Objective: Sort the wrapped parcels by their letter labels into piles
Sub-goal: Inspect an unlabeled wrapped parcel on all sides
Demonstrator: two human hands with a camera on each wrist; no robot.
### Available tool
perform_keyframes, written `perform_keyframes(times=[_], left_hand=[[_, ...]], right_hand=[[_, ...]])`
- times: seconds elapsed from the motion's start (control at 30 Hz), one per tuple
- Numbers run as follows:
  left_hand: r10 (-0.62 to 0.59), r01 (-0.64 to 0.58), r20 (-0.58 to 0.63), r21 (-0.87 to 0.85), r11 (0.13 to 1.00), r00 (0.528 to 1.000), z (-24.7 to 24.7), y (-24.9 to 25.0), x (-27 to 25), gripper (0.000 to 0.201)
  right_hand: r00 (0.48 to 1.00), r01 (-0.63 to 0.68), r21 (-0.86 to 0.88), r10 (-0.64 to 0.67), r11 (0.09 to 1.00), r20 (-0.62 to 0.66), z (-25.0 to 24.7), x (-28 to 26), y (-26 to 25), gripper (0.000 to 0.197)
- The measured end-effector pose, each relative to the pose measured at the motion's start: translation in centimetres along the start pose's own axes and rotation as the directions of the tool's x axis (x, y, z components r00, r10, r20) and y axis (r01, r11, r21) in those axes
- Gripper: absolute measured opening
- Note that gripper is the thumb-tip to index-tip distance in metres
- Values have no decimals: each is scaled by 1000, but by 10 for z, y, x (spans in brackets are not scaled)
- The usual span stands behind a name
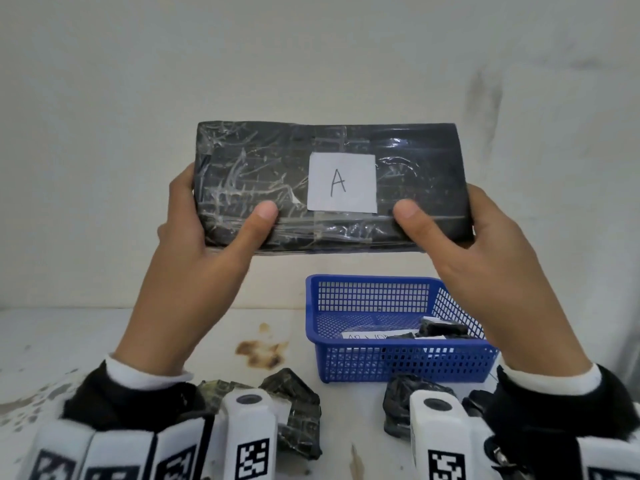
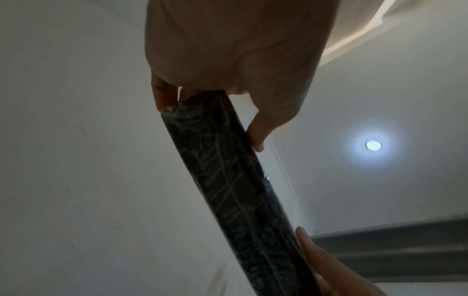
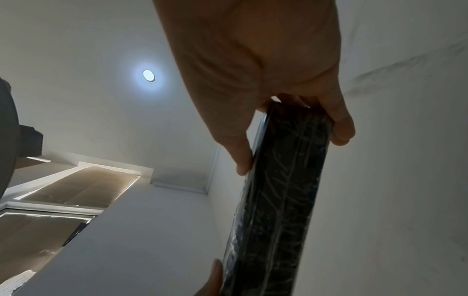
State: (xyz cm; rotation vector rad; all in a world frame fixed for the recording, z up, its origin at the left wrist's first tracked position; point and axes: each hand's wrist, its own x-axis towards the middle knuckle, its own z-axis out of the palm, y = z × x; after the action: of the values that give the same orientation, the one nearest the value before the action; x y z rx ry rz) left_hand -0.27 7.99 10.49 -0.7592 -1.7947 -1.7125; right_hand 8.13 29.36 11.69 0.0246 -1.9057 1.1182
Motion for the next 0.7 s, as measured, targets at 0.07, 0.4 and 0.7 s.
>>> perform_keyframes(times=[0.07, 0.4, 0.7], left_hand=[[-3, 3, -3, 7, 1000, 1000, 0, 3, -1, 67], [7, -3, -44, 75, 997, 999, 11, 11, -9, 74], [6, 2, -85, 99, 995, 996, 15, 14, -13, 79]], right_hand=[[1000, -4, -9, 4, 1000, -1, 1, -2, -1, 44], [1000, 15, -33, -15, 999, 4, 6, -5, -6, 69], [1000, 11, -55, -13, 998, -26, 10, -7, -8, 84]])
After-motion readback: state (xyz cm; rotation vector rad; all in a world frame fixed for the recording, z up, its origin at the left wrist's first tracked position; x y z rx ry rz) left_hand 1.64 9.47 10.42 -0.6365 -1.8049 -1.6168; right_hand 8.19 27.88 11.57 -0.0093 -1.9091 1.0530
